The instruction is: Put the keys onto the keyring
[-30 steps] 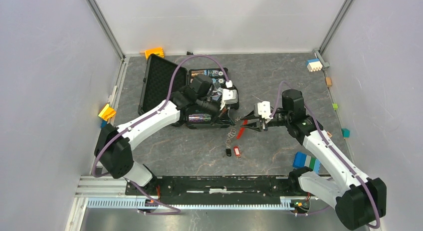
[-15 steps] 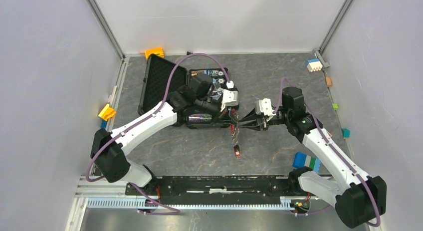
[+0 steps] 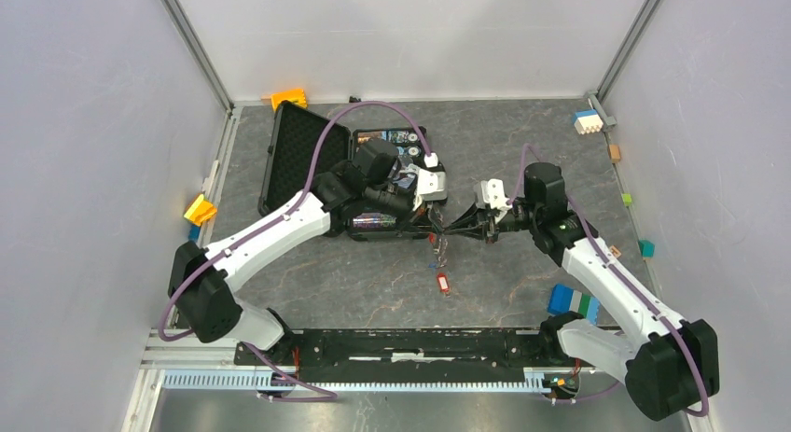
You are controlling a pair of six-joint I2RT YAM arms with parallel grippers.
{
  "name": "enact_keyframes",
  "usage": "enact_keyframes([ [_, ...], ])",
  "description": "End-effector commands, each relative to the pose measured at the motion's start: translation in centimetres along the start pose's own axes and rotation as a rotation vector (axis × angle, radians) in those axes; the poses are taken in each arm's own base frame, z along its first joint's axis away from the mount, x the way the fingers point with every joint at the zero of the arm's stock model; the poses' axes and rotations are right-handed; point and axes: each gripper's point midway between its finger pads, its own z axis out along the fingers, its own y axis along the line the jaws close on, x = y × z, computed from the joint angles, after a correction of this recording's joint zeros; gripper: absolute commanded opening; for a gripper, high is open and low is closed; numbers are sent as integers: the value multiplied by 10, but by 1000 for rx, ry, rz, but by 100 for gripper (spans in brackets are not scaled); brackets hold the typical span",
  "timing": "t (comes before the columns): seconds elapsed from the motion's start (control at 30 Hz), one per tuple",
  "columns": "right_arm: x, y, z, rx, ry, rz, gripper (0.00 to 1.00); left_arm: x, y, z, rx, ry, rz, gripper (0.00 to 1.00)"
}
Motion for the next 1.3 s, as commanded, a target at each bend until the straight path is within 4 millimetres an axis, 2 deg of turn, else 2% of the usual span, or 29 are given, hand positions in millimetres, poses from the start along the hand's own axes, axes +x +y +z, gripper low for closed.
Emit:
enact_keyframes([
  [0.0, -8, -4, 3, 27, -27, -19, 0, -19, -3, -7, -19, -49, 107, 2],
  [0.2, -15, -10, -1, 51, 1, -48, 0, -7, -4, -7, -29, -45, 140, 2],
  [0.3, -15, -9, -2, 52, 10, -55, 0, -5, -5, -8, -31, -44, 166, 11],
  [0.43, -12, -5, -2, 53, 9, -65, 0, -1, -6, -10, -28, -31, 208, 28],
  [0.57, -11, -2, -3, 51, 5, -72, 0, 5, -9, -12, -26, -24, 242, 35],
  [0.77, -13, 3, -1, 19, -22, -79, 0, 13, -9, -9, -13, -21, 280, 35],
  [1.27, -12, 1, 2, 37, -56, -39, 0, 5, -10, 0, 15, -88, 239, 31],
])
